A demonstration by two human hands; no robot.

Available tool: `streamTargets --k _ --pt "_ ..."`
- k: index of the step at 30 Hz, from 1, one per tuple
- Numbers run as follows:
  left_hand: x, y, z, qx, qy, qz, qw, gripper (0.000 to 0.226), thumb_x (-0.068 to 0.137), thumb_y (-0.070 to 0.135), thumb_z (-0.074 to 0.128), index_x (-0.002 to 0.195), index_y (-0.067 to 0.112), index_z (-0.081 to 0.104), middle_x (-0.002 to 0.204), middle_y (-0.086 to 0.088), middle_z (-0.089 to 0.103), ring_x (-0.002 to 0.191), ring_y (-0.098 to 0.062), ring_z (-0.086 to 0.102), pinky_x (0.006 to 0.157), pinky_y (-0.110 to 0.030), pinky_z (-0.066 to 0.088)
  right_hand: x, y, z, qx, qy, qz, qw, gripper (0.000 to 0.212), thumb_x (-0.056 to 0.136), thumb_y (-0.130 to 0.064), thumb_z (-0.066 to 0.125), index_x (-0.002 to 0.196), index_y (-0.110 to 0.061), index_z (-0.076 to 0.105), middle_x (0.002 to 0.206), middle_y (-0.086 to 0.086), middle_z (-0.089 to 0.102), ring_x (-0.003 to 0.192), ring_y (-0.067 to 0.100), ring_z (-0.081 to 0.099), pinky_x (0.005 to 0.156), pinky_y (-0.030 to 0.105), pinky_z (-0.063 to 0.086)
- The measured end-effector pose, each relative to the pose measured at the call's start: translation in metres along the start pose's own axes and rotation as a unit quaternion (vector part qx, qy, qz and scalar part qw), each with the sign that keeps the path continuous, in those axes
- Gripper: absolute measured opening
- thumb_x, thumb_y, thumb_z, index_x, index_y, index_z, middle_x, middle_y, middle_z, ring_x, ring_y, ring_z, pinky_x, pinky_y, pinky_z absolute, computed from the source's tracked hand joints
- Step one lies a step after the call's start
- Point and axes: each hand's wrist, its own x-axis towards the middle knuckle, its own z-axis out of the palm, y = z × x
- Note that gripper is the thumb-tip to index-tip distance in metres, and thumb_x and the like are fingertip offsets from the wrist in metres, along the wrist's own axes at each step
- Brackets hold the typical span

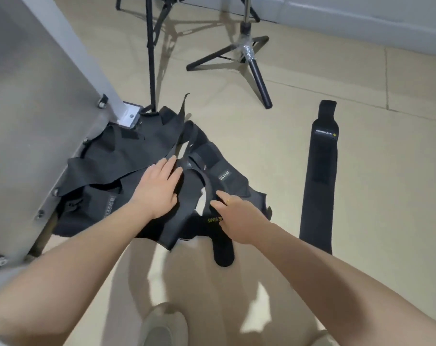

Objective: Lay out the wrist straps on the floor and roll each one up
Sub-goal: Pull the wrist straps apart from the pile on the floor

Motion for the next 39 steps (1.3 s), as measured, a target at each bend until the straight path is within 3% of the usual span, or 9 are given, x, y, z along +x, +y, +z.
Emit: streamTargets --k 6,12,15,19,24,27,31,35,39 --pt "-0.027 -0.076 0.05 -0.12 -0.027 -0.235 0.964 0.077 0.092 0.043 0.048 0.15 0.013 0.008 0.158 -0.014 -0.005 0.145 -0.032 0.001 0.116 -0.04 0.01 0.052 -0.058 -0.007 -0.012 -0.054 0.016 0.998 0.048 0.098 -0.02 0.041 0.143 -0.012 0.029 0.159 0.008 0.008 0.136 0.03 0.028 0.102 0.04 0.037" --pt "-0.023 -0.089 0.08 -0.072 -0.03 -0.175 0.981 0.077 0.088 0.057 0.046 0.147 0.014 0.02 0.151 -0.013 0.027 0.125 -0.026 0.042 0.108 -0.037 0.019 0.085 -0.083 0.013 -0.031 -0.074 0.015 0.997 0.057 0.097 -0.022 0.043 0.149 -0.012 0.021 0.159 0.011 0.004 0.143 0.028 0.014 0.113 0.039 0.021" --pt "-0.014 -0.074 0.082 -0.17 0.007 -0.199 0.965 0.074 0.086 0.054 0.055 0.142 0.014 0.027 0.119 -0.005 0.058 0.109 -0.024 0.055 0.103 -0.036 0.022 0.088 -0.084 0.022 -0.028 -0.032 0.012 0.999 0.056 0.096 -0.016 0.044 0.148 -0.012 0.024 0.159 0.013 0.001 0.145 0.031 0.009 0.116 0.041 0.016" --pt "-0.008 -0.066 0.071 -0.448 0.152 -0.28 0.835 0.041 0.087 0.017 0.064 0.127 0.016 0.054 0.084 0.002 0.055 0.093 -0.022 0.06 0.107 -0.03 0.026 0.097 -0.091 0.02 0.05 0.088 0.006 0.995 0.047 0.087 -0.002 0.053 0.134 -0.003 0.047 0.152 0.021 0.025 0.138 0.038 0.027 0.106 0.05 0.033" --pt "-0.024 -0.058 0.021 -0.618 0.227 -0.214 0.722 0.029 0.088 0.007 0.06 0.115 0.014 0.065 0.075 0.011 0.052 0.07 -0.002 0.051 0.075 -0.006 0.04 0.112 -0.098 0.003 0.335 0.115 0.112 0.928 0.064 0.091 -0.012 0.053 0.148 -0.017 0.024 0.153 0.003 0.027 0.14 0.02 0.025 0.114 0.034 0.023" --pt "-0.047 -0.056 -0.011 -0.702 0.243 -0.154 0.651 0.027 0.087 0.001 0.06 0.104 0.02 0.067 0.074 0.012 0.051 0.064 0.002 0.047 0.068 -0.005 0.04 0.109 -0.101 -0.008 0.466 0.143 0.09 0.869 0.073 0.09 -0.006 0.054 0.148 -0.033 0.019 0.131 0.004 0.052 0.115 0.017 0.053 0.103 0.039 0.042" --pt "-0.077 -0.052 -0.04 -0.777 0.224 -0.058 0.586 0.035 0.083 -0.01 0.061 0.092 0.023 0.068 0.069 0.017 0.054 0.063 0.001 0.05 0.071 -0.008 0.042 0.089 -0.098 -0.04 0.537 0.201 0.058 0.817 0.044 0.088 0.001 0.058 0.118 -0.031 0.055 0.114 0.0 0.063 0.104 0.013 0.061 0.093 0.03 0.048" --pt "-0.086 -0.043 -0.048 -0.693 0.284 -0.066 0.659 0.029 0.086 0.01 0.062 0.105 0.032 0.057 0.074 0.021 0.053 0.073 0.0 0.051 0.077 -0.012 0.042 0.064 -0.083 -0.07 0.53 0.215 0.041 0.82 0.023 0.09 -0.002 0.058 0.091 -0.024 0.066 0.112 -0.007 0.055 0.107 0.013 0.058 0.095 0.028 0.045" --pt "-0.081 -0.039 -0.033 -0.602 0.277 -0.137 0.736 0.049 0.085 0.039 0.051 0.132 0.03 0.043 0.134 0.009 0.039 0.124 -0.002 0.036 0.108 -0.027 0.029 0.041 -0.069 -0.097 0.638 0.188 0.055 0.745 0.022 0.102 -0.016 0.039 0.092 -0.015 0.059 0.087 -0.008 0.069 0.087 0.008 0.064 0.087 0.028 0.051"
